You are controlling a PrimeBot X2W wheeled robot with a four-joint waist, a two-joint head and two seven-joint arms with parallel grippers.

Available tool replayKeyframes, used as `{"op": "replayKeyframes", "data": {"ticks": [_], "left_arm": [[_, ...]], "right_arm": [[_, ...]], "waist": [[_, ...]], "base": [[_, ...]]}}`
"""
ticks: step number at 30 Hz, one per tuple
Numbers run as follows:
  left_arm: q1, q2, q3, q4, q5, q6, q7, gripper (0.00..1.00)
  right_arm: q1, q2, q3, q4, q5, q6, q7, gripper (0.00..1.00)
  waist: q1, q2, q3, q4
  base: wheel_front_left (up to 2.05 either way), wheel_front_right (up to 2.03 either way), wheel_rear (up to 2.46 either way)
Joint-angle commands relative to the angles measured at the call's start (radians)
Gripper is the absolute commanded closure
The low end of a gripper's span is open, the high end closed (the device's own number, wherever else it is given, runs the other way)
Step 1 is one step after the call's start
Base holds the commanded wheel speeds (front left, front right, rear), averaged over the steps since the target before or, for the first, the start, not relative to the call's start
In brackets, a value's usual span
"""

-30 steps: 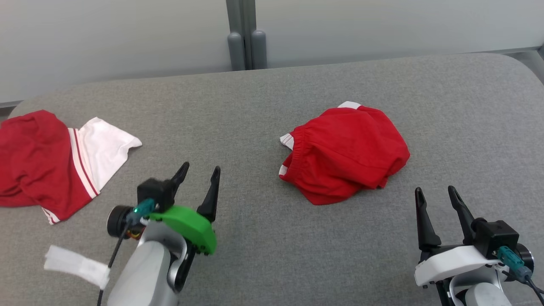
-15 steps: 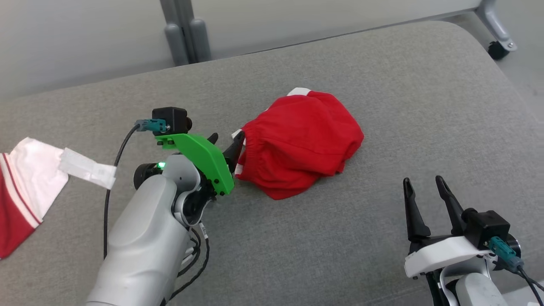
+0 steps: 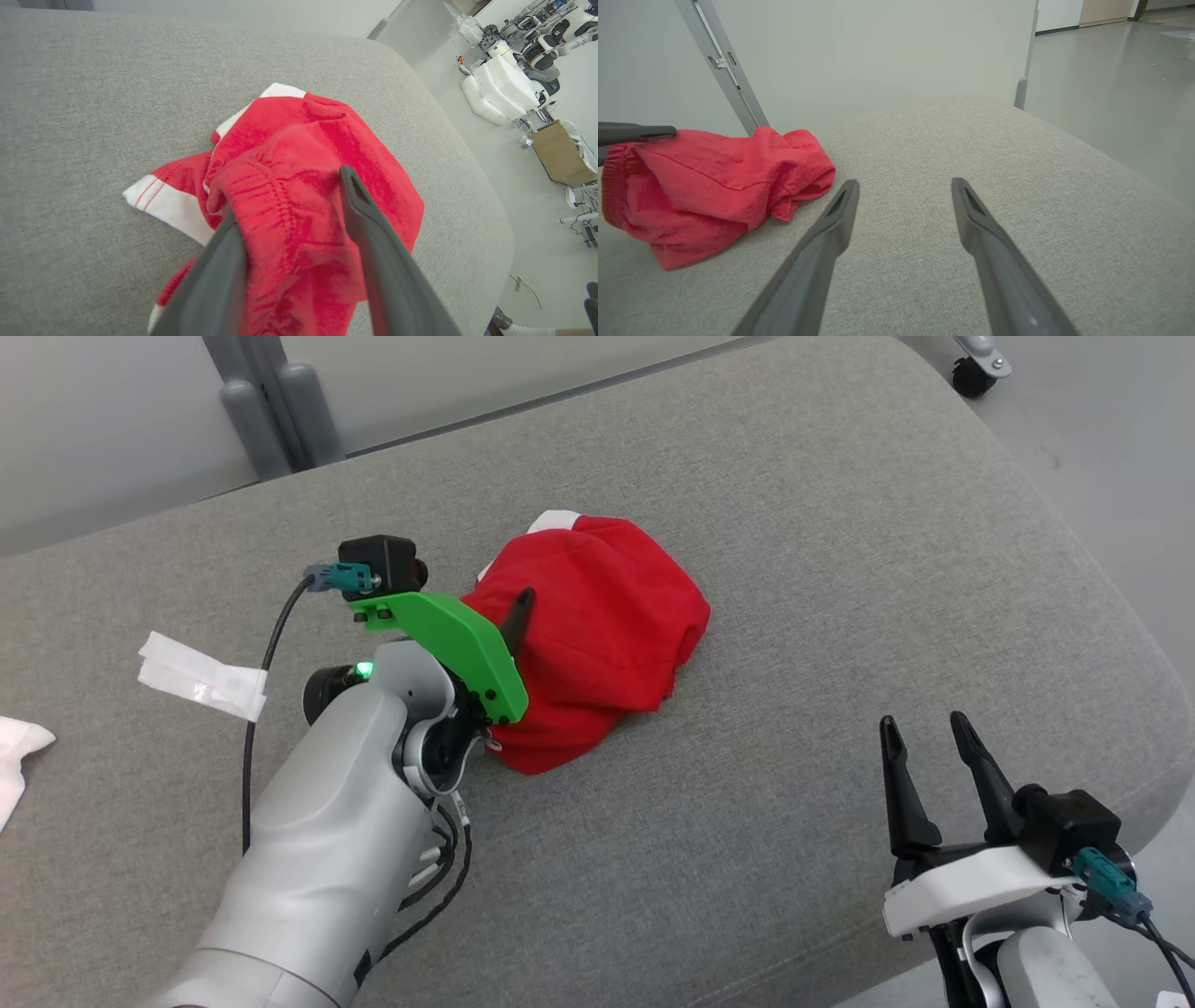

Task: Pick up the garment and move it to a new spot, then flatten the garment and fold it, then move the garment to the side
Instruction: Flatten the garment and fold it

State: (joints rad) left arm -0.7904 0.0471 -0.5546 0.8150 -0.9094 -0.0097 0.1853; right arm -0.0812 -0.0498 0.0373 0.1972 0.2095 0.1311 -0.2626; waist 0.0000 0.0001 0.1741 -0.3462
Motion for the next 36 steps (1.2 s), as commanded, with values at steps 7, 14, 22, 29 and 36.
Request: {"op": "replayKeyframes", "data": {"ticks": [7,14,22,29,36], "left_arm": [[-0.12,0.006,-0.073,0.019,0.167,-0.051,-0.318,1.0],[-0.239,0.005,-0.193,-0.068,0.361,-0.097,-0.451,1.0],[-0.091,0.062,-0.519,-0.239,0.292,-0.12,-0.434,1.0],[0.034,0.226,-0.721,-0.343,0.173,-0.12,-0.382,1.0],[0.168,0.256,-0.724,-0.468,0.199,-0.12,-0.31,1.0]], "right_arm": [[-0.01,-0.001,-0.005,-0.007,0.002,-0.001,-0.003,0.0],[-0.014,-0.001,-0.005,-0.004,-0.002,-0.001,-0.003,0.0],[-0.002,-0.002,-0.018,-0.009,-0.013,-0.001,-0.003,0.0],[0.004,-0.002,-0.023,-0.011,-0.025,-0.001,-0.003,0.0],[-0.009,-0.002,-0.02,-0.008,-0.038,-0.001,-0.003,0.0]], "waist": [[0.0,-0.0001,0.011,0.013],[0.0,-0.0001,0.005,0.035],[0.0,-0.0001,0.008,0.123],[0.0,-0.0001,0.011,0.223],[0.0,-0.0001,0.014,0.297]], "base": [[0.0,0.0,0.0],[0.0,0.0,0.0],[0.0,0.0,0.0],[0.0,0.0,0.0],[0.0,0.0,0.0]]}}
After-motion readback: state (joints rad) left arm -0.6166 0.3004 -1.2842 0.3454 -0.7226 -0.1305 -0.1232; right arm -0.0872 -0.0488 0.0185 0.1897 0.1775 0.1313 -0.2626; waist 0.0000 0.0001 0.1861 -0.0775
